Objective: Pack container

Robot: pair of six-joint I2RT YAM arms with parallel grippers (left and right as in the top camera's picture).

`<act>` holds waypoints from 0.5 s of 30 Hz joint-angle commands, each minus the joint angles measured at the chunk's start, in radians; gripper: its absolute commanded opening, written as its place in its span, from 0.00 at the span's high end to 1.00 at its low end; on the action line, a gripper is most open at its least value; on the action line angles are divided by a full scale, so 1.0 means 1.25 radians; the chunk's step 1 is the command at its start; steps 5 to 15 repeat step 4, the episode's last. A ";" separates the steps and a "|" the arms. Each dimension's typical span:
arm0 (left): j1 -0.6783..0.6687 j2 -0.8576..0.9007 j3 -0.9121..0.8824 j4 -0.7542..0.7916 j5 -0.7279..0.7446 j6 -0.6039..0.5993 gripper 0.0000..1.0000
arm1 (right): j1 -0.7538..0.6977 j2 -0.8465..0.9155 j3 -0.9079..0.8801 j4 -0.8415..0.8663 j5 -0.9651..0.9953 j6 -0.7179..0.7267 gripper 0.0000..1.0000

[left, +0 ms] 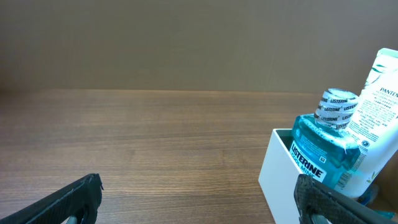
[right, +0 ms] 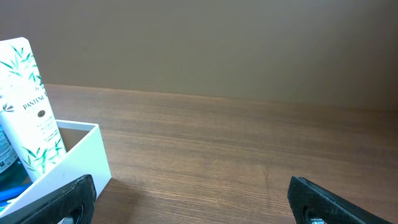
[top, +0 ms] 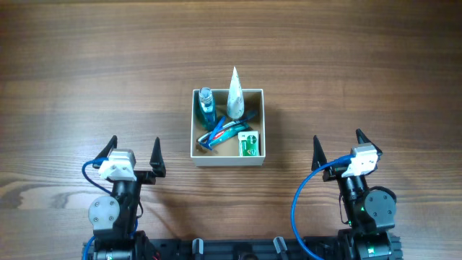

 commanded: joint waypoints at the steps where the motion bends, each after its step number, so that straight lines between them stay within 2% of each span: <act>1: -0.005 -0.006 -0.008 0.003 0.004 0.001 0.00 | -0.002 -0.001 -0.001 0.002 -0.010 -0.014 0.00; 15: -0.005 -0.006 -0.008 0.003 0.004 0.001 0.00 | -0.002 -0.001 -0.001 0.002 -0.010 -0.014 0.00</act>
